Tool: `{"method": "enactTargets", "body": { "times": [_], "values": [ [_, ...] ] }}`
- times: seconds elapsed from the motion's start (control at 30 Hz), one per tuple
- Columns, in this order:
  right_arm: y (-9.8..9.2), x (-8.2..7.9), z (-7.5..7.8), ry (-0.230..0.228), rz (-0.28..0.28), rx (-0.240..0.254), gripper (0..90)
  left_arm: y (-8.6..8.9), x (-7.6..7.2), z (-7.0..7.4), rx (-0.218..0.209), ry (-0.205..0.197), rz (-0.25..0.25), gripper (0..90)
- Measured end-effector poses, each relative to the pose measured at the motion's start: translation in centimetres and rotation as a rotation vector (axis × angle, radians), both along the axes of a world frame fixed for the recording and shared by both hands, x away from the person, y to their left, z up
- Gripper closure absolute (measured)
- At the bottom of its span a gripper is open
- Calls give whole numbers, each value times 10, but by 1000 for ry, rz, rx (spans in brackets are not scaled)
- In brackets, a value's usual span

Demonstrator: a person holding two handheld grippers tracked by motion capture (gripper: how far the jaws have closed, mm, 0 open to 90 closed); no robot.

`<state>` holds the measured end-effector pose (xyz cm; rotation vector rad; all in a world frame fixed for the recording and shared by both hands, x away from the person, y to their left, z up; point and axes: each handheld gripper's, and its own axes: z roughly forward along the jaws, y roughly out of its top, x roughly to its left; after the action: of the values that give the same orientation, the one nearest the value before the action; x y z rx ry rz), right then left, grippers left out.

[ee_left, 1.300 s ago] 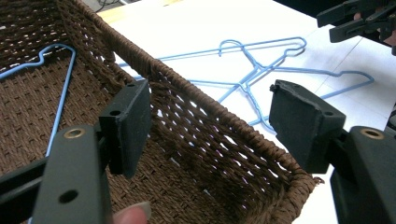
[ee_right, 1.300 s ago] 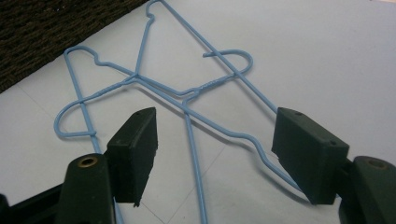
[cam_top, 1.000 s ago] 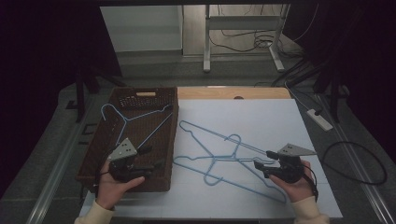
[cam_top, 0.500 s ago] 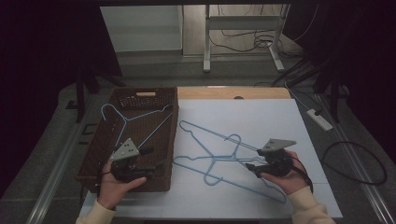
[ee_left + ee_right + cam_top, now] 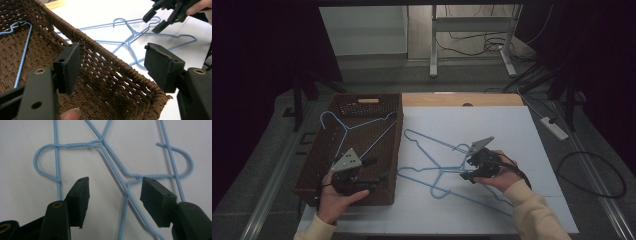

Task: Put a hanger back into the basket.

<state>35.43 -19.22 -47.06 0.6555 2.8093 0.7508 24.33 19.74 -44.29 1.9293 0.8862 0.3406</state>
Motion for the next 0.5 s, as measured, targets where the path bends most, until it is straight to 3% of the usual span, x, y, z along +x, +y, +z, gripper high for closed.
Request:
{"method": "enactTargets", "body": {
  "times": [0.3,0.5],
  "values": [
    [21,19,-12,60,65,-69,500,0,0,1,-4,-2,-1,308],
    [35,28,-19,82,137,-153,636,0,0,1,1,-2,-1,308]
  ]
}}
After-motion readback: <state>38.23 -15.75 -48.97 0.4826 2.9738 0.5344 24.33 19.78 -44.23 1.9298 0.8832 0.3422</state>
